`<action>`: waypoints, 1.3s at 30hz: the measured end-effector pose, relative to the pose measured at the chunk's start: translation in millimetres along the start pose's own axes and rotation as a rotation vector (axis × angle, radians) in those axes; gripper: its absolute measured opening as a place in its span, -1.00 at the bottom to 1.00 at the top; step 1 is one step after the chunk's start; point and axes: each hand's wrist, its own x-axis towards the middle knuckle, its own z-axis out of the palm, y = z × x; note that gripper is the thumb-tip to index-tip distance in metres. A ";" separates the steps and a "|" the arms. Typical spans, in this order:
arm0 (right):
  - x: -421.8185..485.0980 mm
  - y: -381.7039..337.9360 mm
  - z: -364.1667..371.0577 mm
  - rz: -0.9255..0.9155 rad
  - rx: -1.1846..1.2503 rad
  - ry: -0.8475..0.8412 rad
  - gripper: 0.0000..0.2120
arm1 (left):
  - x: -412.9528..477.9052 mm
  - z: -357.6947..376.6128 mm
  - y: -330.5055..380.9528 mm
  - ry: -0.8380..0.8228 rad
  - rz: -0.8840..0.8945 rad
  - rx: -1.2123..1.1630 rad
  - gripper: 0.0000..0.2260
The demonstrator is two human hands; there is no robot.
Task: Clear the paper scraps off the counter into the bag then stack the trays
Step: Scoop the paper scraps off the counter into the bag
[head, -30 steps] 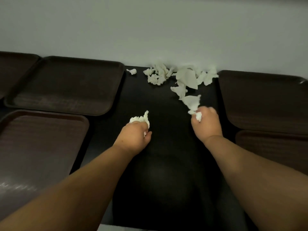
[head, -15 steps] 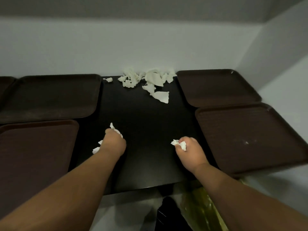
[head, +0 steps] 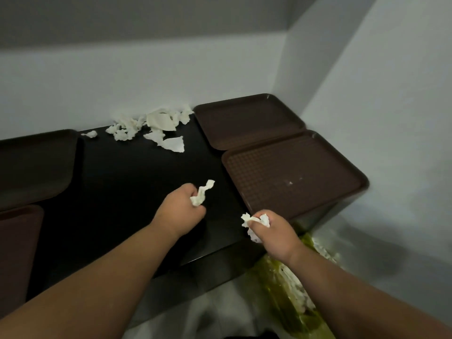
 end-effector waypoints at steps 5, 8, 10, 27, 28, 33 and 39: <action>-19.2 36.7 -77.8 0.073 0.029 0.123 -0.91 | -5.1 66.9 109.2 -0.050 0.255 -0.215 -0.83; -20.7 63.5 -125.4 0.128 0.031 0.234 -0.90 | -10.7 111.2 156.2 -0.151 0.324 -0.272 -0.80; -20.7 82.8 -155.5 0.172 0.035 0.307 -0.88 | -12.4 141.6 179.2 -0.220 0.377 -0.233 -0.78; -3.6 225.6 -227.7 0.573 0.536 0.278 -0.58 | -9.3 334.6 228.8 -0.598 -0.233 -0.304 -0.56; -4.6 230.3 -228.5 0.580 0.583 0.273 -0.62 | -8.5 340.9 227.2 -0.599 -0.275 -0.320 -0.48; -12.3 254.9 -237.9 0.653 0.619 0.259 -0.50 | -5.7 362.9 218.4 -0.620 -0.384 -0.388 -0.30; -20.2 259.6 -249.8 0.619 0.532 0.294 -0.82 | -10.1 361.2 221.6 -0.568 -0.313 -0.378 -0.72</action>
